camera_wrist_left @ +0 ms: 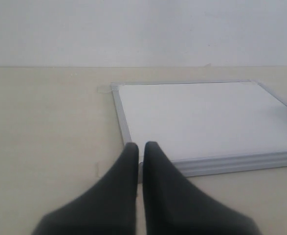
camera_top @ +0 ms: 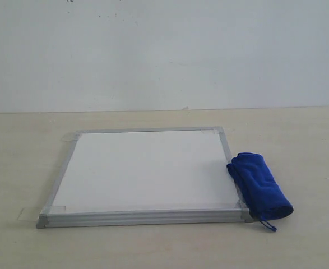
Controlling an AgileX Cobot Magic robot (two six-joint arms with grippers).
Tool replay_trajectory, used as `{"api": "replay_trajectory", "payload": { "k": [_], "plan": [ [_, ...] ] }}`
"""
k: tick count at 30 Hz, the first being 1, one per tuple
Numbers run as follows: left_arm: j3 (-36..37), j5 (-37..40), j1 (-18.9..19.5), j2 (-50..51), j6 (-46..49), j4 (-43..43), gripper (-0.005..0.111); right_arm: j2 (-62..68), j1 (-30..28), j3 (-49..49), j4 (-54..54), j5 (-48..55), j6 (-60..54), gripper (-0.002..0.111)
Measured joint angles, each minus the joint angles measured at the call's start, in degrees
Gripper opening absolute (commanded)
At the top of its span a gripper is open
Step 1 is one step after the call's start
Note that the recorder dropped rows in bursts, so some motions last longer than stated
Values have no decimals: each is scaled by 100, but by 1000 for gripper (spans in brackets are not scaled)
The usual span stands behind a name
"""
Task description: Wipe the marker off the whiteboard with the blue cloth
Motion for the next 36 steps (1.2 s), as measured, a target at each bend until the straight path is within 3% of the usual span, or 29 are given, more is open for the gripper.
{"api": "replay_trajectory", "payload": {
  "k": [6, 12, 15, 27, 36],
  "plan": [
    [0, 0, 0, 0, 0, 0, 4, -271, 0, 0, 256, 27, -285, 0],
    [0, 0, 0, 0, 0, 0, 4, -271, 0, 0, 1626, 213, -2310, 0],
    [0, 0, 0, 0, 0, 0, 4, -271, 0, 0, 1979, 222, -2769, 0],
    [0, 0, 0, 0, 0, 0, 4, -271, 0, 0, 2235, 493, -3138, 0],
    [0, 0, 0, 0, 0, 0, 4, -280, -185, 0, 1997, 1642, -3307, 0]
  ]
}}
